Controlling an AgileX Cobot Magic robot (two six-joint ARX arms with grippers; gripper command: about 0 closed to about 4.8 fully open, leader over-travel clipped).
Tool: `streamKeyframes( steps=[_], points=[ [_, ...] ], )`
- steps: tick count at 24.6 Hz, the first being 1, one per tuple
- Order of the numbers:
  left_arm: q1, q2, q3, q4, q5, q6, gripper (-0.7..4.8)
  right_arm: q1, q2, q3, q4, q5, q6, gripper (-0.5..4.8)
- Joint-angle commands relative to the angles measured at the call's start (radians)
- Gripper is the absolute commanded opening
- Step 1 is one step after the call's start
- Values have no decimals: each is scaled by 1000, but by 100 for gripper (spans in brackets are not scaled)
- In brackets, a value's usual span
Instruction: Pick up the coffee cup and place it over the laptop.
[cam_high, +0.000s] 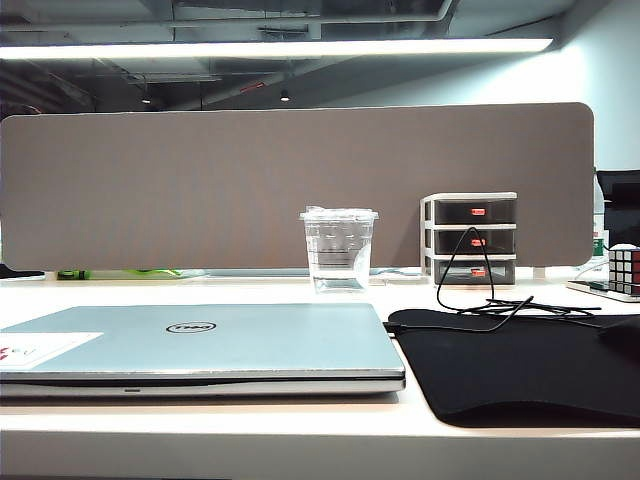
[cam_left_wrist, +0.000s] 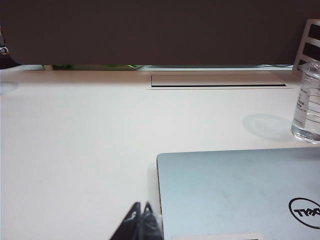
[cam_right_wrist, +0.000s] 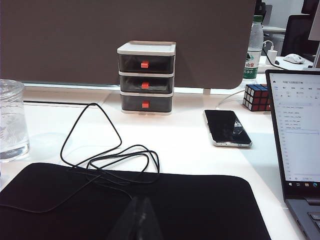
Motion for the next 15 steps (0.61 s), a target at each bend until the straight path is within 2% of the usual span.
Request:
streamKeyframes(
  steps=[1, 13, 15],
  points=[
    [1, 1, 1, 10, 5, -3, -5, 0, 2, -5, 10, -2, 3, -6],
    [1, 1, 1, 40, 5, -3, -5, 0, 2, -5, 11, -2, 3, -6],
    [1, 1, 1, 70, 29, -34, -5, 0, 2, -5, 11, -2, 3, -6]
  ],
)
